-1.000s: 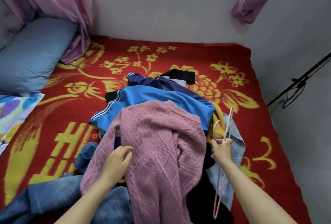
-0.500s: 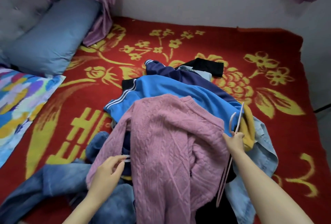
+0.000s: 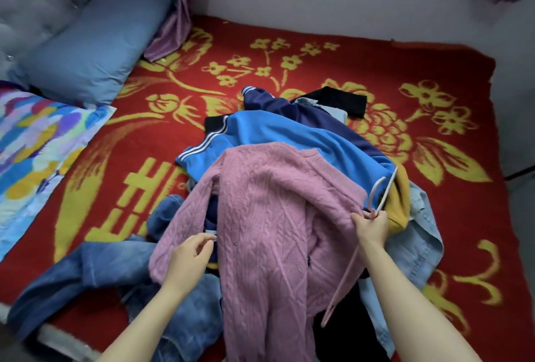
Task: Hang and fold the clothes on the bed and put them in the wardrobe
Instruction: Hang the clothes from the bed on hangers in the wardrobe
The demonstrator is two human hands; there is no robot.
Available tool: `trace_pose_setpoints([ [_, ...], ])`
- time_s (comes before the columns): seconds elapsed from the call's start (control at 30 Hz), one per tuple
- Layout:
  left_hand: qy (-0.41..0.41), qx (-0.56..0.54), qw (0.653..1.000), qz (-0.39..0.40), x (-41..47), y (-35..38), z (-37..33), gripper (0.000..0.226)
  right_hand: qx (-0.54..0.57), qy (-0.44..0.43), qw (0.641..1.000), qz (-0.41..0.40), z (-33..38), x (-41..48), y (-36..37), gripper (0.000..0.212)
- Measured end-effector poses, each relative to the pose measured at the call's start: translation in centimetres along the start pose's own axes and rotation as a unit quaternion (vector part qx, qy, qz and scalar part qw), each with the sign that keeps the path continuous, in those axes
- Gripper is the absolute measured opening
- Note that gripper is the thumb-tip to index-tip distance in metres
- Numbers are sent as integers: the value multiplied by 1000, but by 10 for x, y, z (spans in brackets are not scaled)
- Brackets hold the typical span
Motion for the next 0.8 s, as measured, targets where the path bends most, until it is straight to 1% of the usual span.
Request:
trace_pose_setpoints([
  [0.07,6,-1,1000,8,-6,4,-4,20,68,-39,997,-8,8,-17,-12,43],
  [0.1,8,-4,1000,14,-8,6,-7,17,97,-65,993,1,15,-26,-18,45],
  [0.2,13,-11,999,36,-17,7,-19,17,151,-145,977,48,46,-52,-41,35],
  [0.3,41,-18,999,28,-25,2,-35,17,223,-189,949,118,83,-84,-66,44],
  [0.37,60,-34,997,18,-30,-2,-44,17,252,-212,930,165,106,-106,-81,44],
  [0.43,76,-57,995,15,-37,-10,-52,17,260,-235,912,215,128,-132,-93,44],
  [0.53,118,-81,990,-12,-47,-27,-62,17,236,-278,889,277,155,-175,-114,47],
  [0.6,148,-82,985,-42,-51,-39,-68,18,225,-305,879,289,169,-202,-130,49],
  [0.67,170,-94,979,-67,-54,-52,-79,21,236,-327,865,299,184,-230,-148,46],
  [0.73,191,-114,971,-85,-55,-63,-95,23,240,-359,845,314,203,-258,-168,41],
  [0.8,233,-110,962,-87,-59,-72,-118,29,231,-410,826,310,222,-292,-191,42],
])
Point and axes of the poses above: each hand's wrist, its own x-axis towards the middle knuckle, its own y-axis out of the palm, z = x × y, the point moved 3 cm from there along x, towards the middle knuckle, and after that the axes turned 3 degrees about y, right-handed, at the moved point
